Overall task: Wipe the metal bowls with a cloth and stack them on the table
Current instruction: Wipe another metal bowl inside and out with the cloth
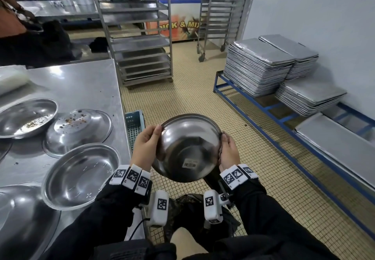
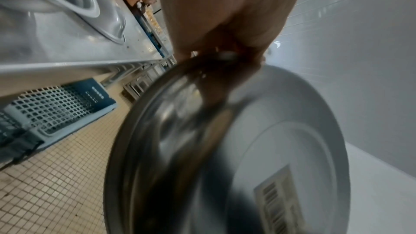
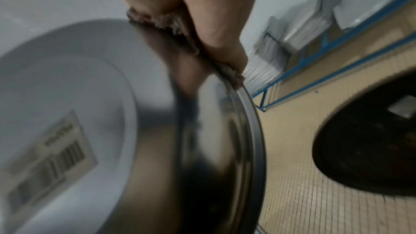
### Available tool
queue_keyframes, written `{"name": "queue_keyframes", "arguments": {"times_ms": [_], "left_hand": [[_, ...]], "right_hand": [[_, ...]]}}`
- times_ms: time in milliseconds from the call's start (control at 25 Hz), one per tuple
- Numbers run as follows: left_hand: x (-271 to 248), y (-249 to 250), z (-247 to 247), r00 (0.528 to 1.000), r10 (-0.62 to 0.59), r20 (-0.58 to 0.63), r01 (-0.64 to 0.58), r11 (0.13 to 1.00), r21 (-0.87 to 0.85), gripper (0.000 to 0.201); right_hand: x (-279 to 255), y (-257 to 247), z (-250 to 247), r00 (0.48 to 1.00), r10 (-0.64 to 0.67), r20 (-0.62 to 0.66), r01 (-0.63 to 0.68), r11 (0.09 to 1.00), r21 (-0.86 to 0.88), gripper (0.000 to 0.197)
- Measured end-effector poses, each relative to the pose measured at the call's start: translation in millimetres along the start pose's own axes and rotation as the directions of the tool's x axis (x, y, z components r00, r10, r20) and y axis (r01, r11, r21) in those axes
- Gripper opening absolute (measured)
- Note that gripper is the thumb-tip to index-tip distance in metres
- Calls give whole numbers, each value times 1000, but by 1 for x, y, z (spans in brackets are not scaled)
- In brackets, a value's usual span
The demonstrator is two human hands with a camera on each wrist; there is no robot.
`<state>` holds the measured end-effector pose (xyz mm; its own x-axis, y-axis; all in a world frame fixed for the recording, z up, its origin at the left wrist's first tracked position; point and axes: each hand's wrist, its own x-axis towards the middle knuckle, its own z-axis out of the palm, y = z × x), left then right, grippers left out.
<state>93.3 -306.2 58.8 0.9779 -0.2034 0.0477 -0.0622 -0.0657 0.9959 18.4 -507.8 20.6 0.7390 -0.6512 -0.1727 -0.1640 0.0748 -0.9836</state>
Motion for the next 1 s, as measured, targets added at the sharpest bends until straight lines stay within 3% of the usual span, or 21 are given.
{"name": "queue_keyframes", "arguments": {"times_ms": [80, 160, 320, 520, 600, 680, 720, 760, 880, 920, 1000], "left_hand": [[3, -3, -5, 999, -4, 31, 3, 1000, 21, 14], [4, 1, -7, 991, 22, 131, -30, 997, 65, 20], [3, 12, -1, 952, 172, 252, -262, 883, 389, 22], [5, 11, -1, 979, 184, 86, -201, 938, 282, 22], [4, 13, 5, 985, 168, 44, -173, 953, 247, 27], [3, 15, 7, 985, 172, 27, -173, 948, 267, 31], [3, 14, 5, 983, 179, 40, -183, 942, 280, 32], [4, 13, 2, 983, 177, 49, -184, 946, 268, 33], [4, 13, -4, 992, 126, 23, -128, 967, 221, 35], [3, 14, -4, 992, 123, 6, -121, 967, 223, 36], [2, 17, -3, 992, 122, -10, -117, 970, 215, 36]], "right_hand": [[-2, -12, -3, 997, -74, 22, 76, 991, -108, 27], [-2, -28, -5, 975, -183, 123, 207, 953, -220, 23], [4, -53, 10, 855, -365, 369, 504, 753, -423, 22], [-5, -53, 27, 678, -665, 314, 733, 581, -354, 29], [-26, -38, 44, 601, -715, 358, 789, 459, -408, 39], [-45, -19, 54, 576, -736, 355, 797, 411, -442, 44], [-47, -12, 54, 590, -734, 335, 792, 446, -417, 45], [-44, -11, 50, 637, -707, 306, 764, 528, -371, 45], [-21, -13, 32, 878, -461, 131, 477, 814, -331, 40], [-16, -12, 25, 921, -382, 78, 385, 855, -347, 39], [-19, -10, 21, 919, -385, 86, 387, 840, -381, 41]]}}
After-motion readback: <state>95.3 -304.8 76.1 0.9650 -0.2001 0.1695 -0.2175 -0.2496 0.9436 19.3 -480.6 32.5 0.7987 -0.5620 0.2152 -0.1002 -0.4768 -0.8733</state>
